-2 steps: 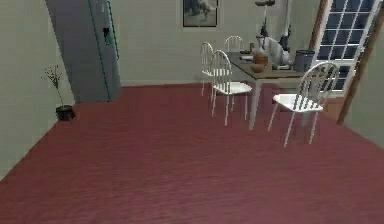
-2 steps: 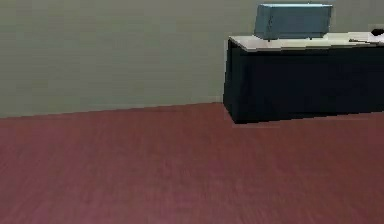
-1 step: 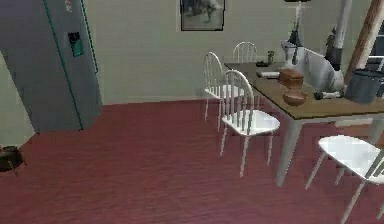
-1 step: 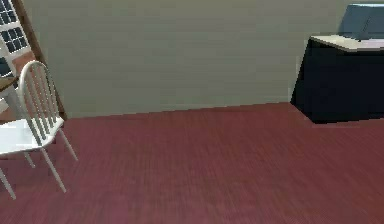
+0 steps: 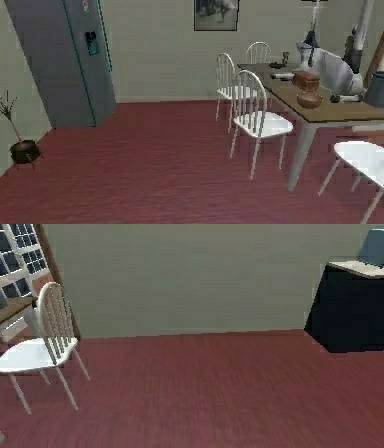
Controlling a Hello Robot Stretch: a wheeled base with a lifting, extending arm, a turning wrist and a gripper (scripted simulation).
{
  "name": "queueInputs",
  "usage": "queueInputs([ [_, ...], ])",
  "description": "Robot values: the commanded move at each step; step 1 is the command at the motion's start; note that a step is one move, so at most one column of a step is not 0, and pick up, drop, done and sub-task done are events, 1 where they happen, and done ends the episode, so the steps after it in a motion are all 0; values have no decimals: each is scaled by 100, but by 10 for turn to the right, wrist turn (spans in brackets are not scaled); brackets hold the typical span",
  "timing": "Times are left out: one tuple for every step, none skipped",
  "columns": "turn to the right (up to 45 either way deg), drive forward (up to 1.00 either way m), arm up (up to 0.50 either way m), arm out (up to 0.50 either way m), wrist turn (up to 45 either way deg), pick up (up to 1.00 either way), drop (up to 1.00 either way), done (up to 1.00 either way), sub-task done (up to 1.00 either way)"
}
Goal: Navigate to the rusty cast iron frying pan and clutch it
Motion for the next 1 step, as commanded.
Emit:
queueInputs([
  [0,100,0,0,0,0,0,0,0],
])
